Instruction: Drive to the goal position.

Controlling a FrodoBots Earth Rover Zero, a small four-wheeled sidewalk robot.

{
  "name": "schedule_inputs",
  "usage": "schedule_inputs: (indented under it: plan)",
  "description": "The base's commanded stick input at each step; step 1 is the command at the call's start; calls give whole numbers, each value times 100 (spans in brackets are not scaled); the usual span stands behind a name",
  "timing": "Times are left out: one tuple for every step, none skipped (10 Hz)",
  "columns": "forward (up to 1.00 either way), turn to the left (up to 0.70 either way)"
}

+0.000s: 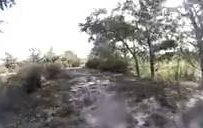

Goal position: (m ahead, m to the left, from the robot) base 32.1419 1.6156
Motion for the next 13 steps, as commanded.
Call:
schedule_inputs:
  plan:
    - [85,0]
    - [85,0]
    - [85,0]
    - [85,0]
    - [85,0]
    - [85,0]
    - [85,0]
    - [85,0]
    - [85,0]
    - [85,0]
    - [85,0]
    - [85,0]
    - [85,0]
